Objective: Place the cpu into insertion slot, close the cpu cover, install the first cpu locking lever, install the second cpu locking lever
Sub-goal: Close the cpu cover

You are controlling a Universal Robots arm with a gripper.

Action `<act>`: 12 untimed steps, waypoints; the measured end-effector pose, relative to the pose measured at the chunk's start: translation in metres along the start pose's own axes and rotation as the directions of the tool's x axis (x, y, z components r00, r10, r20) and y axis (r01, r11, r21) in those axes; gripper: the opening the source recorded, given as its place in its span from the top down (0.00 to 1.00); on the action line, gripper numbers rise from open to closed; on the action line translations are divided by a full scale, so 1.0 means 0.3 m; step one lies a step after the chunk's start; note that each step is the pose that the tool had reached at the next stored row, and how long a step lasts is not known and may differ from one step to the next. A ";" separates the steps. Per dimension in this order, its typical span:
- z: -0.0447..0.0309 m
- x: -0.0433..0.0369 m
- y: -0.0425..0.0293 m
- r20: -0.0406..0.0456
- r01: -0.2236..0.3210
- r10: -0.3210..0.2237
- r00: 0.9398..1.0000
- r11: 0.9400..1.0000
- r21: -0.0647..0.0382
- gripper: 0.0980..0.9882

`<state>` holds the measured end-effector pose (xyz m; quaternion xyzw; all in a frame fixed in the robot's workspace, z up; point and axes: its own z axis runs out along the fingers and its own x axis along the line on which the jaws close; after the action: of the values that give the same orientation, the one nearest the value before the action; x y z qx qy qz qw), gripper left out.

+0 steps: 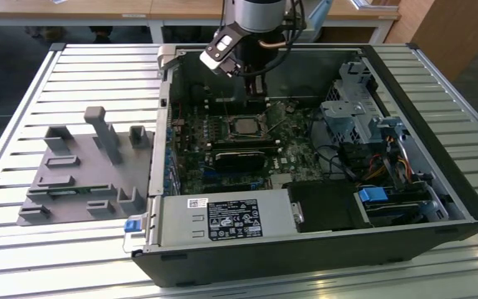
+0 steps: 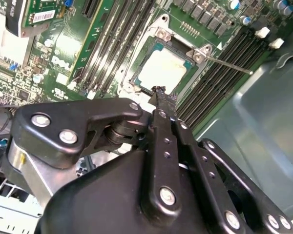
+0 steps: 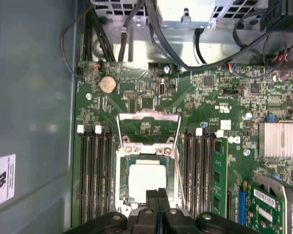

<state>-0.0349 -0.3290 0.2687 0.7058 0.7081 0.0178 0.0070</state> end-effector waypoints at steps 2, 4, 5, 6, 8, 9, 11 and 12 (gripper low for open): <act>0.000 0.000 0.015 0.000 0.000 0.000 1.000 1.000 0.000 0.99; 0.001 -0.001 0.033 0.000 0.000 0.000 1.000 1.000 0.000 0.99; 0.001 -0.001 0.043 0.000 0.000 0.000 1.000 1.000 0.000 0.99; 0.002 -0.001 0.052 0.000 0.000 0.000 1.000 1.000 0.000 0.99; 0.002 -0.001 0.069 0.000 0.000 0.000 1.000 1.000 0.000 0.99; 0.003 -0.001 0.077 0.000 0.000 0.000 1.000 1.000 0.000 0.99; 0.003 -0.001 0.090 0.000 0.000 0.000 1.000 1.000 0.000 0.99; 0.003 -0.001 0.096 0.000 0.000 0.000 1.000 1.000 0.000 0.99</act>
<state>-0.0061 -0.3292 0.2687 0.7058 0.7081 0.0177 0.0070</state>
